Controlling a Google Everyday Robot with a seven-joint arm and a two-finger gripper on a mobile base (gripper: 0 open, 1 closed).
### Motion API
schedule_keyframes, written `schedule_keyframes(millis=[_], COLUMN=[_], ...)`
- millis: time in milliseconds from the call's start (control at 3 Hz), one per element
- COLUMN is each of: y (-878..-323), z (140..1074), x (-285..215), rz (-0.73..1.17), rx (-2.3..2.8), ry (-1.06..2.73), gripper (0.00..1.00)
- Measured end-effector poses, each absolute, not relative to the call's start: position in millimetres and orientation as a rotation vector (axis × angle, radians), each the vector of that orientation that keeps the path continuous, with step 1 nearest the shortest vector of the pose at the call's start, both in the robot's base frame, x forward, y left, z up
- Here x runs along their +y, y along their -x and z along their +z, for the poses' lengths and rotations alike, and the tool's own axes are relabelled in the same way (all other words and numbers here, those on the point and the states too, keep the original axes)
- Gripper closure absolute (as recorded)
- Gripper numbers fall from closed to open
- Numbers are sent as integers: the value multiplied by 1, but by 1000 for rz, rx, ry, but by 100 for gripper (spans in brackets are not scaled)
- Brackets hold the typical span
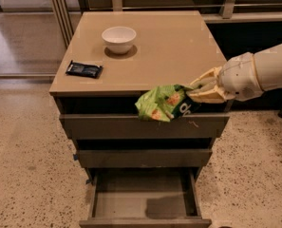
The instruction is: Place green rice chip bag into bottom drawer
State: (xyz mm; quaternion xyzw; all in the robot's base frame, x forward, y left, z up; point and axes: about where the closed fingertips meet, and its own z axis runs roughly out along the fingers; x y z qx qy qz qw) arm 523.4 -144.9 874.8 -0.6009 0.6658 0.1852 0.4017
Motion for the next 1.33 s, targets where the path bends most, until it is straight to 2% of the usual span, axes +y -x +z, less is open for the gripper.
schedule_keyframes(millis=[333,1000,1333], y=[-486,-432,-432], z=[836,664,664], x=[-141,-167,-167], rz=[553,688,688], rx=[1767,1913,1913], ry=[1493,1472,1472], gripper=[100,100,100])
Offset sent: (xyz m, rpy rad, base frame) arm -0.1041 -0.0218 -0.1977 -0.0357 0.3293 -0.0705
